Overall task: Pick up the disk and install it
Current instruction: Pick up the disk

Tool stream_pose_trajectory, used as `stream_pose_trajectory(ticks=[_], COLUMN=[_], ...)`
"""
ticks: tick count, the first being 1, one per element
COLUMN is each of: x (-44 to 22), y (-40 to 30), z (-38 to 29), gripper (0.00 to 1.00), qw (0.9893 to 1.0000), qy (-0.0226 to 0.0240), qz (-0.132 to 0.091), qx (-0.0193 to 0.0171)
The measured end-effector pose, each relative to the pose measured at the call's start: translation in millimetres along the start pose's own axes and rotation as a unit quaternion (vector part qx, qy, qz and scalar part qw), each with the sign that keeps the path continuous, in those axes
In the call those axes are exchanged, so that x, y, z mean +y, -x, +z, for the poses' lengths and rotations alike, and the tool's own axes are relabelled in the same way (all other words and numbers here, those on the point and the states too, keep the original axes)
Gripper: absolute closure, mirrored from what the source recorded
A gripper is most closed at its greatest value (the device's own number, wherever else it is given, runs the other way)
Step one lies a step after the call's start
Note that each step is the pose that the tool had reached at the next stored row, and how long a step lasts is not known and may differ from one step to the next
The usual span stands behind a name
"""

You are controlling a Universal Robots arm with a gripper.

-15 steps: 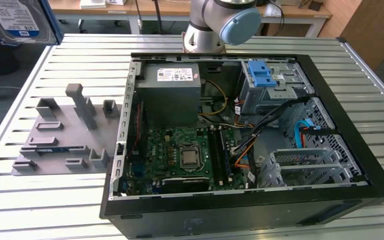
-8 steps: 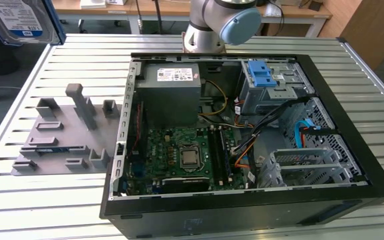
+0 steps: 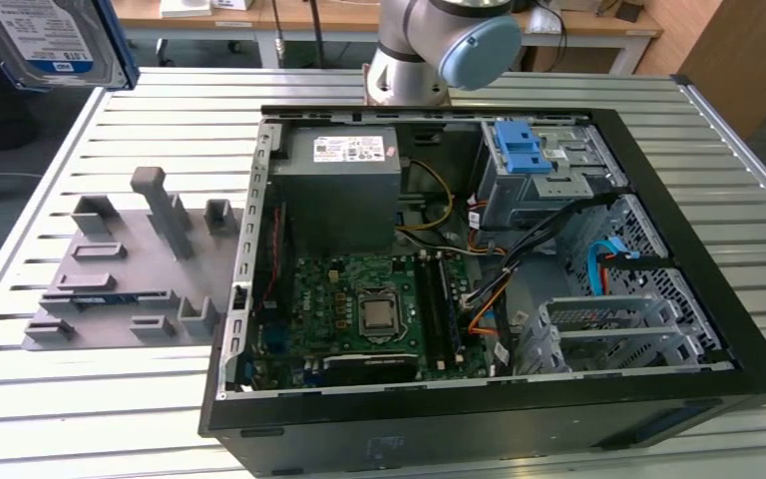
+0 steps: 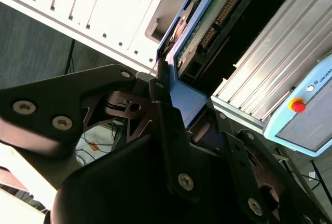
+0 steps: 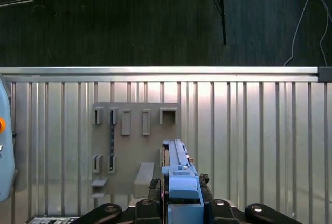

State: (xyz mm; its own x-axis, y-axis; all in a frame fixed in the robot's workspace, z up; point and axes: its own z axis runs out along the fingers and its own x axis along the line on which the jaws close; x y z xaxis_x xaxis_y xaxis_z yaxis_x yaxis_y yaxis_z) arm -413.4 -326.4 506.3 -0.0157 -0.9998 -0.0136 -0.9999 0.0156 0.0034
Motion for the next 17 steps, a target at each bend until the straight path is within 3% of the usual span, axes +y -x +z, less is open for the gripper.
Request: stream_pose_trajectory(ticks=[17], x=[-14.5], y=[0.2], z=[-0.1], gripper=[0.64], qw=[1.0000], qy=[0.0000], qz=[0.000], qx=[0.0000])
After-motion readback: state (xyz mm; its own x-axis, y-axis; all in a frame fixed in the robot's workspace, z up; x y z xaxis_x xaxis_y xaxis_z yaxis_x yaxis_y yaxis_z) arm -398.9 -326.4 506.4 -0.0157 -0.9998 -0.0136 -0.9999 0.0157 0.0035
